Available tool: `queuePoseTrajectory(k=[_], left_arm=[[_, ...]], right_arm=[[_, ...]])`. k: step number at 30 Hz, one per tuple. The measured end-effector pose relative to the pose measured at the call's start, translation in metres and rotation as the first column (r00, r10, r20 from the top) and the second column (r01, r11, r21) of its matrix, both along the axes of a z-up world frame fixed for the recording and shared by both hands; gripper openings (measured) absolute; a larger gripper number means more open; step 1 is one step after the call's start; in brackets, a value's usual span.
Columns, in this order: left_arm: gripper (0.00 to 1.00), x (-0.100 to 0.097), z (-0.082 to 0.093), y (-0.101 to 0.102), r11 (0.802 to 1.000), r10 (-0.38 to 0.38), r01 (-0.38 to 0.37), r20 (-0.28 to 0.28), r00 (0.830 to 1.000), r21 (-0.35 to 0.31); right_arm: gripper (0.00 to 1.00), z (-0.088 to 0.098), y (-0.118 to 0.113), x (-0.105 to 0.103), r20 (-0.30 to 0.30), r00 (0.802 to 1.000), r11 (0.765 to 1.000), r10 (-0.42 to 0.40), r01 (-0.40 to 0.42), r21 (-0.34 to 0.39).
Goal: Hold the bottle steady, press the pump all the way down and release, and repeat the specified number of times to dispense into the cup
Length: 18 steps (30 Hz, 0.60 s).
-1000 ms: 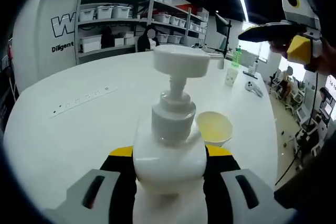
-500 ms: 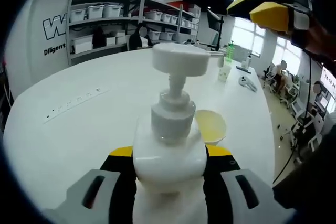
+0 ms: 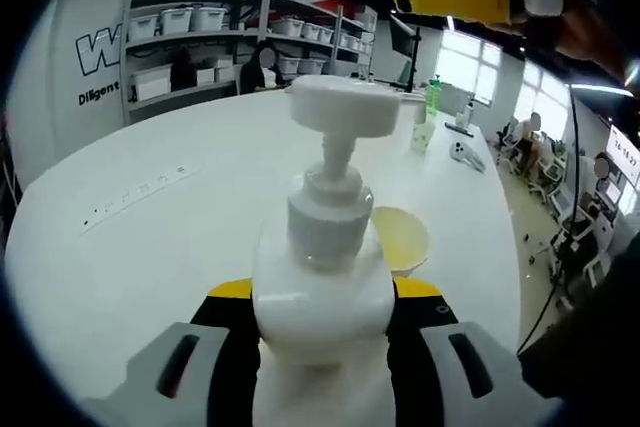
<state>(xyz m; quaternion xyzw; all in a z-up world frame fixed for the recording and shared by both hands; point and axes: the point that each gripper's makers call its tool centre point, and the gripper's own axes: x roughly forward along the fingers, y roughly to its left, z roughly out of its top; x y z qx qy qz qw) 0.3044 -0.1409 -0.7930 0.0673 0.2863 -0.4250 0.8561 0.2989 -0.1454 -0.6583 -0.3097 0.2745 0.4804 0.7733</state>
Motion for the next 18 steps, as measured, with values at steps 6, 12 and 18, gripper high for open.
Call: queuePoseTrajectory(k=[6, 12, 18], left_arm=[[0.47, 0.0, -0.001, -0.001, 1.0, -0.006, 0.006, -0.006, 1.0, -0.003], [0.47, -0.002, -0.004, 0.001, 0.998, -0.054, 0.053, 0.01, 0.999, 0.022], [0.46, -0.003, -0.004, 0.002, 0.996, -0.09, 0.09, 0.013, 0.996, 0.031]], right_arm=[[0.0, -0.012, 0.007, -0.001, -0.133, 0.991, 0.998, -0.003, -0.006, -0.065], [0.0, -0.022, 0.017, 0.002, -0.215, 0.977, 0.988, -0.005, -0.028, -0.153], [0.0, -0.03, 0.025, 0.006, -0.258, 0.966, 0.97, 0.026, -0.087, -0.226]])
